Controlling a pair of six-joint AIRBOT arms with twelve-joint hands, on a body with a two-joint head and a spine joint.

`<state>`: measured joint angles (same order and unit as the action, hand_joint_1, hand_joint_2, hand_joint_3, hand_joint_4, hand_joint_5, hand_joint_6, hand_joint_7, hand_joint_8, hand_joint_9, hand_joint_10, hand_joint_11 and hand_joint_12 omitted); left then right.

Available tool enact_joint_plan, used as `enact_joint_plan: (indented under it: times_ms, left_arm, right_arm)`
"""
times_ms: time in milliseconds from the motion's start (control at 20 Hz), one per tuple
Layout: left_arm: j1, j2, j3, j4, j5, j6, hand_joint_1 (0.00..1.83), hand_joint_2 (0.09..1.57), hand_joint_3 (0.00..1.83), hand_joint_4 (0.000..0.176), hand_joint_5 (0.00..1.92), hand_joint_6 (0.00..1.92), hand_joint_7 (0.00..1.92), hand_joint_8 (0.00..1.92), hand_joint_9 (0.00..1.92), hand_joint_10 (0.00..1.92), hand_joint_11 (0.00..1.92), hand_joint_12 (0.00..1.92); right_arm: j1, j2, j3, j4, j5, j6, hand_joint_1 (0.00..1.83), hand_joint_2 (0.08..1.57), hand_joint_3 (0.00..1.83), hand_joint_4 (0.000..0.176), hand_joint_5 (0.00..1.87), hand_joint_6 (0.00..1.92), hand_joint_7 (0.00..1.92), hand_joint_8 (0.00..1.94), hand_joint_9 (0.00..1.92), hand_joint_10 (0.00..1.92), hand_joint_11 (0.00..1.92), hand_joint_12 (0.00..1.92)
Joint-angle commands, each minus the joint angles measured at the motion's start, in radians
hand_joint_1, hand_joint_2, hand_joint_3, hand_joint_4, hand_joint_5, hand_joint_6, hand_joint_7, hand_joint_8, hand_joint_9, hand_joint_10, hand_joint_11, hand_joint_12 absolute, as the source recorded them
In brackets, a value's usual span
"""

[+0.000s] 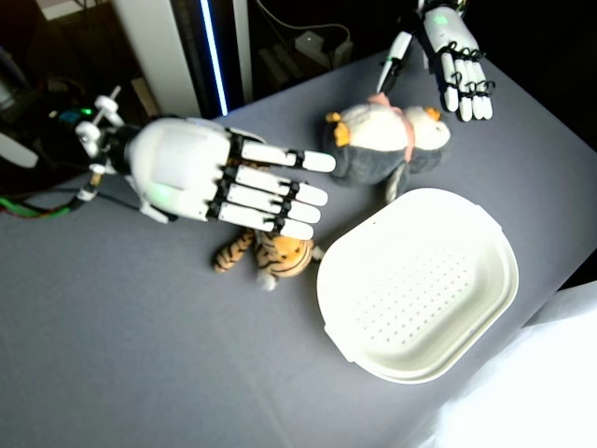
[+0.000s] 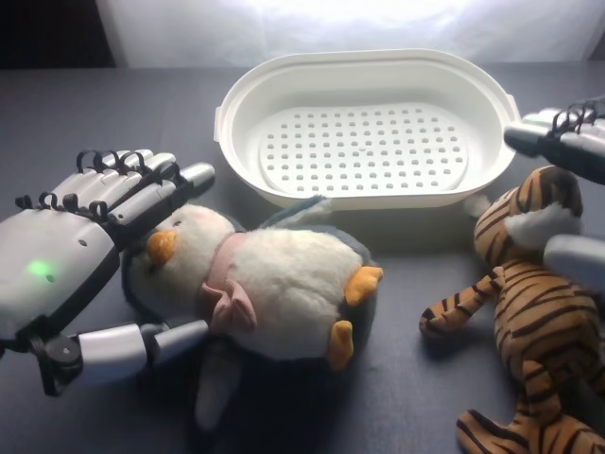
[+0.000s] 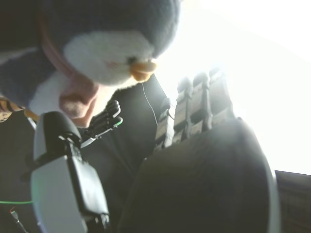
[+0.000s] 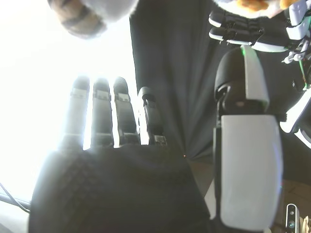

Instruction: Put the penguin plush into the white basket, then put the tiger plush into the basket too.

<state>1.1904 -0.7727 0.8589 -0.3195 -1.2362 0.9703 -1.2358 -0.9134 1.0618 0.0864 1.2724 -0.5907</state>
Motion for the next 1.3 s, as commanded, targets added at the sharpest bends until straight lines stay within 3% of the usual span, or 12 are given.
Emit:
enact_joint_plan:
  times_ms: [0, 100, 200, 350, 550, 800, 950, 1000, 1050, 1150, 1200, 1250]
  left_arm:
    - [-0.01, 0.009, 0.001, 0.025, -0.1, -0.002, 0.77, 1.04, 0.01, 0.175, 0.13, 0.0, 0.05, 0.0, 0.0, 0.0, 0.0, 0.04]
    - [-0.01, 0.024, 0.008, 0.033, -0.069, -0.001, 0.86, 1.02, 0.0, 0.173, 0.1, 0.0, 0.04, 0.0, 0.0, 0.0, 0.01, 0.04]
    - [-0.017, 0.037, 0.023, 0.039, -0.02, 0.017, 0.92, 0.99, 0.0, 0.176, 0.01, 0.0, 0.01, 0.0, 0.0, 0.0, 0.0, 0.04]
    - [-0.098, 0.044, 0.038, 0.02, 0.151, 0.171, 0.87, 0.88, 0.0, 0.176, 0.0, 0.0, 0.0, 0.0, 0.0, 0.0, 0.0, 0.0]
    - [-0.196, -0.029, 0.126, 0.028, 0.345, 0.195, 0.91, 0.79, 0.0, 0.176, 0.0, 0.0, 0.0, 0.0, 0.0, 0.0, 0.0, 0.0]
    - [-0.217, -0.094, 0.183, 0.001, 0.442, 0.201, 0.96, 0.77, 0.0, 0.176, 0.0, 0.0, 0.0, 0.0, 0.06, 0.02, 0.08, 0.04]
    - [-0.218, -0.141, 0.223, -0.053, 0.47, 0.2, 1.02, 0.85, 0.0, 0.07, 0.17, 0.01, 0.16, 0.01, 0.25, 0.0, 0.07, 0.31]
    - [-0.219, -0.155, 0.235, -0.063, 0.478, 0.196, 1.07, 0.86, 0.0, 0.009, 0.35, 0.02, 0.31, 0.02, 0.33, 0.0, 0.02, 0.55]
    - [-0.219, -0.175, 0.254, -0.068, 0.485, 0.168, 1.03, 0.93, 0.01, 0.0, 0.6, 0.02, 0.56, 0.03, 0.47, 0.02, 0.06, 0.67]
    - [-0.218, -0.187, 0.268, -0.068, 0.472, 0.12, 1.02, 0.96, 0.0, 0.0, 0.67, 0.0, 0.64, 0.0, 0.52, 0.0, 0.03, 0.8]
    - [-0.215, -0.184, 0.261, -0.065, 0.453, 0.107, 1.22, 1.06, 0.0, 0.0, 1.21, 0.07, 0.86, 1.05, 0.68, 0.57, 0.16, 1.36]
    - [-0.203, -0.163, 0.242, -0.054, 0.409, 0.084, 1.21, 1.0, 0.0, 0.0, 1.33, 0.32, 0.82, 1.76, 0.63, 1.83, 0.44, 1.9]
  right_arm:
    - [0.015, -0.006, 0.006, 0.011, 0.117, 0.004, 0.0, 1.38, 0.0, 0.011, 0.29, 0.0, 0.25, 0.0, 0.28, 0.0, 0.27, 0.25]
    - [0.024, -0.01, 0.009, 0.0, 0.115, 0.004, 0.0, 1.39, 0.0, 0.022, 0.29, 0.0, 0.26, 0.0, 0.31, 0.0, 0.36, 0.18]
    - [0.031, -0.011, 0.012, -0.01, 0.106, 0.004, 0.0, 1.37, 0.0, 0.004, 0.34, 0.0, 0.28, 0.0, 0.32, 0.0, 0.36, 0.15]
    - [0.052, -0.018, 0.017, -0.026, 0.083, 0.004, 0.0, 1.39, 0.01, 0.0, 0.4, 0.02, 0.33, 0.01, 0.36, 0.01, 0.38, 0.14]
    - [0.049, -0.018, 0.018, -0.028, 0.083, 0.008, 0.0, 1.39, 0.0, 0.011, 0.43, 0.01, 0.36, 0.01, 0.4, 0.01, 0.44, 0.13]
    - [0.048, -0.018, 0.02, -0.028, 0.083, 0.022, 0.0, 1.4, 0.0, 0.0, 0.43, 0.0, 0.38, 0.01, 0.42, 0.01, 0.48, 0.13]
    - [0.045, -0.018, 0.02, -0.028, 0.083, 0.031, 0.03, 1.43, 0.01, 0.01, 0.43, 0.0, 0.38, 0.0, 0.42, 0.01, 0.49, 0.11]
    - [0.045, -0.017, 0.02, -0.028, 0.083, 0.035, 0.01, 1.44, 0.01, 0.01, 0.43, 0.0, 0.37, 0.0, 0.43, 0.0, 0.51, 0.1]
    - [0.045, -0.017, 0.02, -0.028, 0.084, 0.037, 0.0, 1.45, 0.01, 0.025, 0.43, 0.0, 0.37, 0.0, 0.43, 0.01, 0.51, 0.1]
    - [0.045, -0.015, 0.02, -0.028, 0.084, 0.039, 0.0, 1.45, 0.0, 0.029, 0.44, 0.0, 0.37, 0.0, 0.43, 0.0, 0.53, 0.07]
    - [0.045, -0.015, 0.02, -0.028, 0.085, 0.04, 0.0, 1.46, 0.0, 0.018, 0.45, 0.01, 0.38, 0.0, 0.45, 0.01, 0.54, 0.08]
    - [0.043, -0.015, 0.02, -0.027, 0.085, 0.042, 0.0, 1.44, 0.0, 0.037, 0.45, 0.0, 0.38, 0.0, 0.47, 0.01, 0.56, 0.08]
